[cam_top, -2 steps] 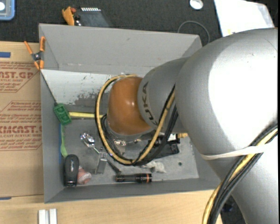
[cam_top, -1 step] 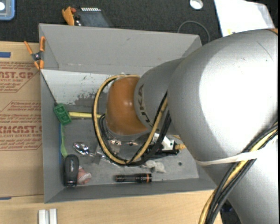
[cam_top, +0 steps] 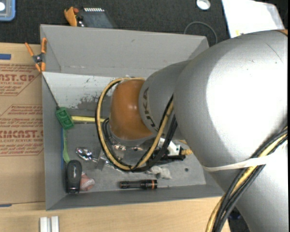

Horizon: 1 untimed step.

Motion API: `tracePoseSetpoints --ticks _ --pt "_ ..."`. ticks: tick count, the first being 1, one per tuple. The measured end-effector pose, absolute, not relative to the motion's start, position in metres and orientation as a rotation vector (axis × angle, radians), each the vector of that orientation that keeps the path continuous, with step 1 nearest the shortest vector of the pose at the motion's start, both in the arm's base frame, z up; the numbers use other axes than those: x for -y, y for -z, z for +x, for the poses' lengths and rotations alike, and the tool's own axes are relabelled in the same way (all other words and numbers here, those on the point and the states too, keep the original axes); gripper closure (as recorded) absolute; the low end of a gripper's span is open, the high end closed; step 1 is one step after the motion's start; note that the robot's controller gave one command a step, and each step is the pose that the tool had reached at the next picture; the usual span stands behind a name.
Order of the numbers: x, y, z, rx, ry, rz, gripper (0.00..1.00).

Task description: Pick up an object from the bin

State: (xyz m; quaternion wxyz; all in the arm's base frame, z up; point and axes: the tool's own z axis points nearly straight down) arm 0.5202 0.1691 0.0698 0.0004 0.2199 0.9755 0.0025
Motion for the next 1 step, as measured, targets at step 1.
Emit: tracePoseSetpoints --ticks 1 --pt "-0.169 -0.0764 0.5193 -3.066 -0.007 0.691 1.0"
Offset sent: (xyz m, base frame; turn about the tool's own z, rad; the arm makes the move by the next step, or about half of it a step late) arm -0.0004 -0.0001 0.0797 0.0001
